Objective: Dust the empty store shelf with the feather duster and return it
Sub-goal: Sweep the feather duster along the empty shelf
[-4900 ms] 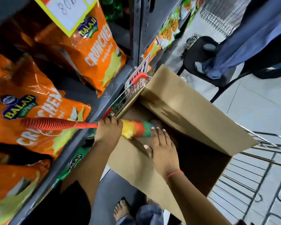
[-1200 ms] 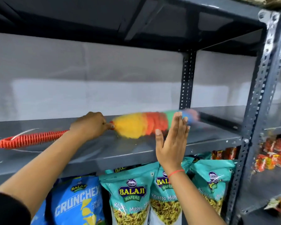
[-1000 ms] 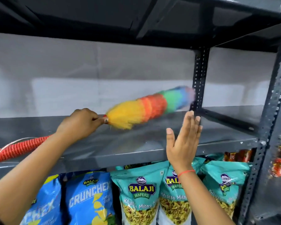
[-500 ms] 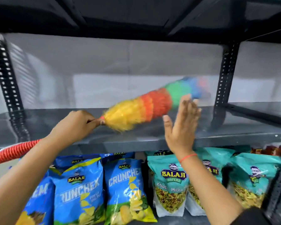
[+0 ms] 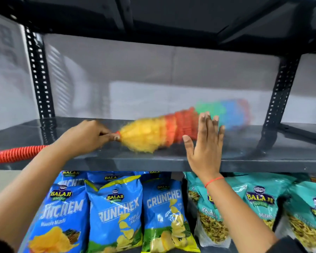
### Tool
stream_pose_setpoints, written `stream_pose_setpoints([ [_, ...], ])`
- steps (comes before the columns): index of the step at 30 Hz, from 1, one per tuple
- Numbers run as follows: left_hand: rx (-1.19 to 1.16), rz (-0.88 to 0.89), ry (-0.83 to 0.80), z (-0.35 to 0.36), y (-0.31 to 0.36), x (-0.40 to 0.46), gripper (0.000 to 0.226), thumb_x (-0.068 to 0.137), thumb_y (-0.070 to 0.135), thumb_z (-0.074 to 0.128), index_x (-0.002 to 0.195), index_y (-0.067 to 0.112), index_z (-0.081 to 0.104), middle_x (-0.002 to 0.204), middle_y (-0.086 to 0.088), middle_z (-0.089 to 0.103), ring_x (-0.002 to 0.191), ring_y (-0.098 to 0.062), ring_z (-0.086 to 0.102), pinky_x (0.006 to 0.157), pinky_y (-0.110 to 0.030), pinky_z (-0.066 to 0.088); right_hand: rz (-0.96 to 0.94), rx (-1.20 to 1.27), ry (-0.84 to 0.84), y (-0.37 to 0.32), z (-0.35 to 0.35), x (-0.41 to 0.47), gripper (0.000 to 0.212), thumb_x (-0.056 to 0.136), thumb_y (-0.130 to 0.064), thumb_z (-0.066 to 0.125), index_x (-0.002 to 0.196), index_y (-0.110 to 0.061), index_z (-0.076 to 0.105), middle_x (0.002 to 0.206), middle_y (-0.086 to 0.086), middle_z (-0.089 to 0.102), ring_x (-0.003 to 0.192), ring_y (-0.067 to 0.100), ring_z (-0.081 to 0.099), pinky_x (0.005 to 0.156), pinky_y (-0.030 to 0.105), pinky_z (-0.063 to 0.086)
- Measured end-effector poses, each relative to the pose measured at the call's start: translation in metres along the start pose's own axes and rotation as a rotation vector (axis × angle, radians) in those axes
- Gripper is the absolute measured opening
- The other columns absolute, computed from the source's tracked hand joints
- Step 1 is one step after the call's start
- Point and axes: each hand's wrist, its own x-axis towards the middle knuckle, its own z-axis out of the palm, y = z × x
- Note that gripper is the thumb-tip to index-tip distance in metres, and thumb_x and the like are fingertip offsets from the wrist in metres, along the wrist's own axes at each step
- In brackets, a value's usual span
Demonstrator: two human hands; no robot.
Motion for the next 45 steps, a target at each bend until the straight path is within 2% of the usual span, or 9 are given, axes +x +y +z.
stream_pose_setpoints([
  [3, 0.088, -0.067, -0.155, -0.006, -0.016, 0.001, 0.038, 0.09, 0.045, 0.053, 0.06, 0.025, 0.067, 0.057, 0.005, 0.059, 0.054, -0.011, 0.052, 0.058, -0.03, 0.042, 0.0, 0.001, -0.009, -0.001, -0.001, 0.001, 0.064, 0.097, -0.053, 0.02, 0.14, -0.006, 0.018, 0.144, 0.021, 0.031, 0.135, 0.033, 0.014, 0.111, 0.044, 0.004],
  [7, 0.249, -0.162, 0.119, -0.007, -0.029, 0.004, 0.036, 0.09, 0.053, 0.047, 0.082, 0.028, 0.072, 0.081, -0.008, 0.065, 0.077, -0.031, 0.061, 0.065, -0.034, 0.043, 0.049, 0.011, -0.022, -0.005, -0.001, 0.002, 0.064, 0.097, -0.053, 0.019, 0.141, -0.008, 0.015, 0.145, 0.021, 0.029, 0.135, 0.033, 0.012, 0.111, 0.043, 0.002],
  [11, -0.069, -0.113, 0.133, -0.018, -0.043, 0.006, 0.049, 0.088, 0.04, 0.058, 0.044, 0.02, 0.052, 0.038, 0.004, 0.047, 0.045, -0.019, 0.043, 0.05, -0.029, 0.036, 0.074, 0.097, 0.003, -0.032, 0.004, 0.01, 0.065, 0.097, -0.054, 0.018, 0.142, -0.007, 0.013, 0.147, 0.017, 0.023, 0.137, 0.03, 0.01, 0.111, 0.045, 0.003],
  [15, -0.07, -0.052, -0.046, -0.025, -0.052, 0.001, 0.031, 0.085, 0.037, 0.06, 0.058, 0.026, 0.069, 0.028, 0.008, 0.05, 0.027, -0.004, 0.043, 0.04, -0.017, 0.04, -0.065, 0.223, -0.037, -0.088, 0.021, 0.015, 0.065, 0.097, -0.053, 0.017, 0.141, -0.006, 0.017, 0.148, 0.015, 0.021, 0.137, 0.03, 0.01, 0.111, 0.05, 0.008],
  [21, 0.177, -0.325, 0.104, -0.023, -0.09, 0.001, 0.045, 0.086, 0.053, 0.053, 0.057, 0.02, 0.062, 0.073, -0.01, 0.065, 0.073, -0.029, 0.061, 0.07, -0.035, 0.049, -0.095, 0.223, -0.086, -0.104, 0.031, 0.014, 0.064, 0.097, -0.054, 0.017, 0.141, -0.009, 0.02, 0.147, 0.017, 0.028, 0.138, 0.03, 0.011, 0.111, 0.048, 0.01],
  [25, 0.054, -0.265, 0.194, -0.024, -0.087, -0.012, 0.044, 0.084, 0.047, 0.059, 0.081, 0.006, 0.075, 0.063, -0.012, 0.065, 0.062, -0.023, 0.055, 0.057, -0.031, 0.041, -0.11, 0.239, -0.078, -0.105, 0.031, 0.011, 0.065, 0.097, -0.055, 0.017, 0.142, -0.007, 0.02, 0.148, 0.017, 0.027, 0.138, 0.03, 0.01, 0.111, 0.048, 0.01],
  [31, 0.128, -0.403, 0.045, -0.048, -0.087, -0.043, 0.054, 0.083, 0.039, 0.065, 0.035, 0.021, 0.05, 0.037, 0.007, 0.042, 0.052, -0.02, 0.039, 0.055, -0.031, 0.038, -0.126, 0.288, -0.101, -0.103, 0.03, 0.011, 0.065, 0.096, -0.055, 0.017, 0.142, -0.009, 0.021, 0.148, 0.016, 0.028, 0.138, 0.029, 0.01, 0.112, 0.046, 0.008],
  [38, 0.125, -0.598, 0.242, -0.072, -0.063, -0.081, 0.053, 0.08, 0.054, 0.06, 0.043, 0.016, 0.052, 0.05, -0.008, 0.048, 0.05, -0.025, 0.042, 0.057, -0.03, 0.039, 0.049, 0.489, -0.115, -0.127, 0.033, 0.02, 0.071, 0.095, -0.056, 0.015, 0.142, -0.004, 0.026, 0.144, 0.02, 0.034, 0.135, 0.039, 0.019, 0.108, 0.051, 0.013],
  [45, 0.343, -0.854, 0.264, -0.08, -0.07, -0.123, 0.049, 0.086, 0.057, 0.052, 0.086, 0.011, 0.069, 0.06, -0.003, 0.053, 0.066, -0.026, 0.055, 0.068, -0.03, 0.041, -0.212, 0.523, -0.224, -0.18, 0.05, 0.02, 0.07, 0.094, -0.056, 0.012, 0.139, -0.007, 0.034, 0.141, 0.02, 0.04, 0.133, 0.037, 0.023, 0.108, 0.047, 0.009],
])
